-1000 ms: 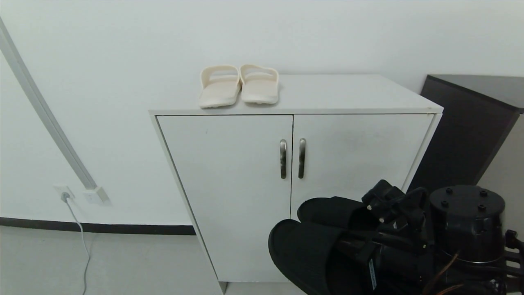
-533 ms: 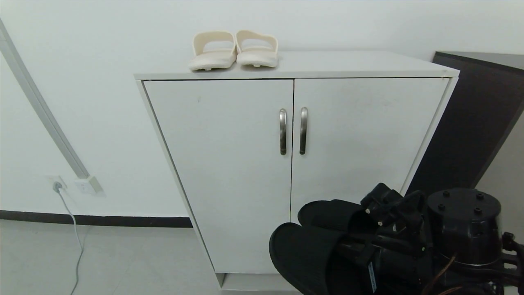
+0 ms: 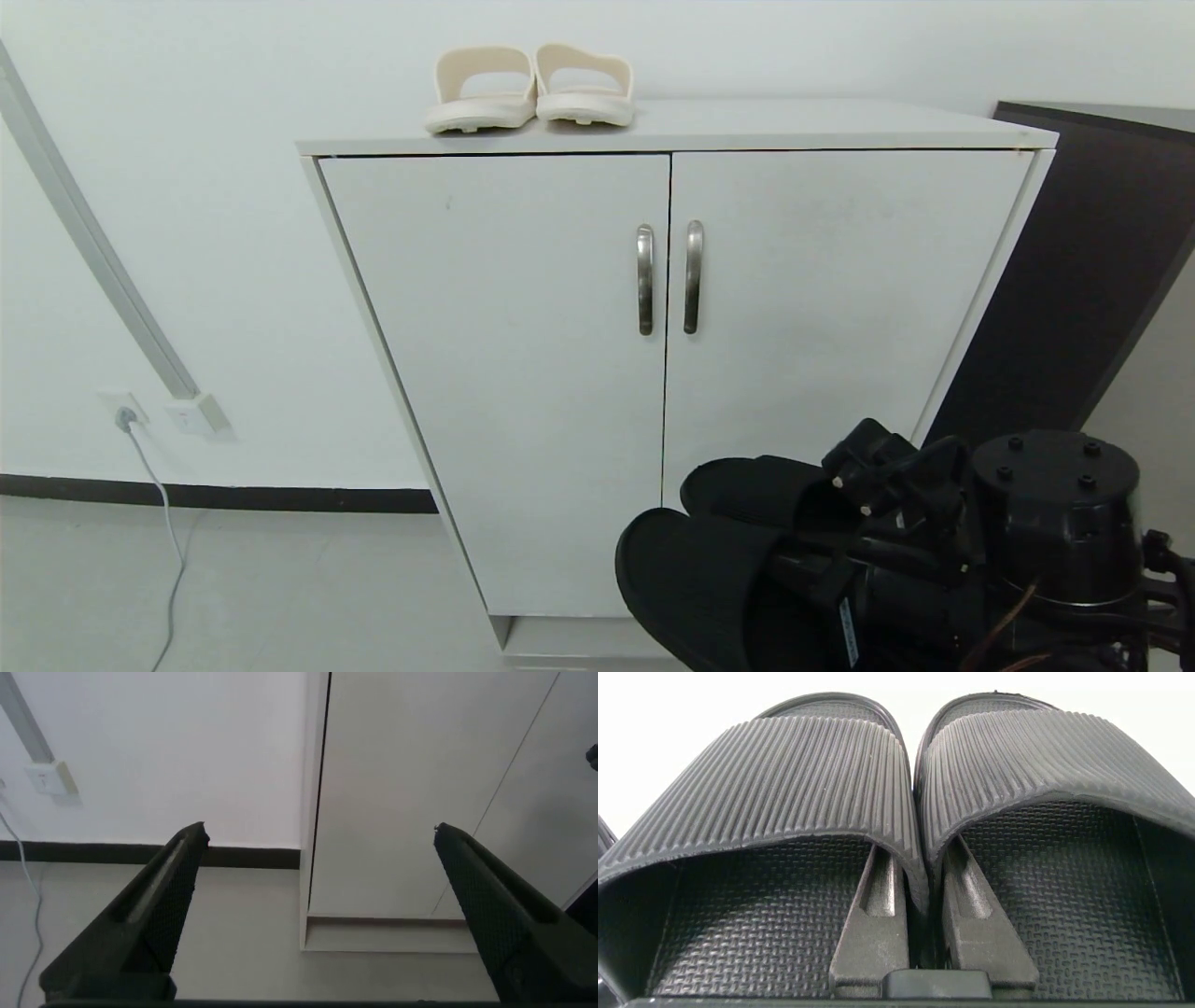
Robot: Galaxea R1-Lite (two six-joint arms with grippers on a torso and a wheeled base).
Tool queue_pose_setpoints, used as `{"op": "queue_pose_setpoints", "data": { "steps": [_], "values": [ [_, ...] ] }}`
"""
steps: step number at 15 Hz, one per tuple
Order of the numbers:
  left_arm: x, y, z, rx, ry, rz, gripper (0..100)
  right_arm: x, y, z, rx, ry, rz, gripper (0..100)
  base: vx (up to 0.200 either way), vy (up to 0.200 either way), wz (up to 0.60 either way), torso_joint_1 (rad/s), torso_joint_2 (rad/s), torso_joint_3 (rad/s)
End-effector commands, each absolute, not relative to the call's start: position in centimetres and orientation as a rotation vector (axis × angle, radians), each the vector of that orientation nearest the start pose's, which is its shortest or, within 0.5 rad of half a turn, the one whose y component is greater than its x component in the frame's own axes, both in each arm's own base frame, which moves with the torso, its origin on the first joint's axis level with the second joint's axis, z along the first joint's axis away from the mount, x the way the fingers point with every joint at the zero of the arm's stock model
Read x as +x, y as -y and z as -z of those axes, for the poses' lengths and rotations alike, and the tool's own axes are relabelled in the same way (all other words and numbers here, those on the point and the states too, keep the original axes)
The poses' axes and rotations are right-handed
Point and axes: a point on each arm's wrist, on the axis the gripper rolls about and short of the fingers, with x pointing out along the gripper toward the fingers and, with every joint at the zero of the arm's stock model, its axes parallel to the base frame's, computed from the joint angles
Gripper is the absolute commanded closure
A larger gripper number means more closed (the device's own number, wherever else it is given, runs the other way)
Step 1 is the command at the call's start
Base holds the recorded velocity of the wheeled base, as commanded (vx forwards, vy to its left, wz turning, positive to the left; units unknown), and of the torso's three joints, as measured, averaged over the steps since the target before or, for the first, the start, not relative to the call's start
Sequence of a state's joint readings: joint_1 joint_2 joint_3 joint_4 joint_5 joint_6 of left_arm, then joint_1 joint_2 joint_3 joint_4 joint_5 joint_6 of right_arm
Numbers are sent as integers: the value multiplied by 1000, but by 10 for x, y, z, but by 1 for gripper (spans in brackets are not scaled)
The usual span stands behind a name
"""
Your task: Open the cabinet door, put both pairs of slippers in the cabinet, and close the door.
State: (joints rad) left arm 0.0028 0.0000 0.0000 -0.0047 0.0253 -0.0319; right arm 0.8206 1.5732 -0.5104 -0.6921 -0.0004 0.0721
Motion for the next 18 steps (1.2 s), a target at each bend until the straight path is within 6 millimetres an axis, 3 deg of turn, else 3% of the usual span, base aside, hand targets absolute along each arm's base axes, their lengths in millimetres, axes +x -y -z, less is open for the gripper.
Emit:
{"op": "queue_pose_setpoints", "data": {
  "steps": [1, 4, 6, 7, 10, 15, 18],
  "values": [
    [-23, -1, -77, -31, 11, -31, 0, 168, -181, -148, -86, -375, -798, 100, 0, 0, 0, 0, 0, 0],
    [-24, -1, -81, -31, 22, -29, 0, 168, -181, -147, -82, -368, -800, 100, 0, 0, 0, 0, 0, 0],
    [-30, 0, -134, -138, 105, -22, 0, 168, -181, -146, -79, -358, -803, 100, 0, 0, 0, 0, 0, 0],
    [-24, 0, -152, -122, 77, -3, 0, 169, -182, -145, -79, -358, -803, 100, 0, 0, 0, 0, 0, 0],
    [16, 4, -171, -94, -84, 197, 0, 169, -182, -140, -94, -372, -803, 100, 0, 0, 0, 0, 0, 0],
    [83, 12, -184, -107, -131, 410, 0, 168, -183, -139, -101, -359, -815, 100, 0, 0, 0, 0, 0, 0],
    [102, 30, -188, -98, -155, 579, 0, 167, -184, -139, -101, -358, -818, 100, 0, 0, 0, 0, 0, 0]
  ]
}}
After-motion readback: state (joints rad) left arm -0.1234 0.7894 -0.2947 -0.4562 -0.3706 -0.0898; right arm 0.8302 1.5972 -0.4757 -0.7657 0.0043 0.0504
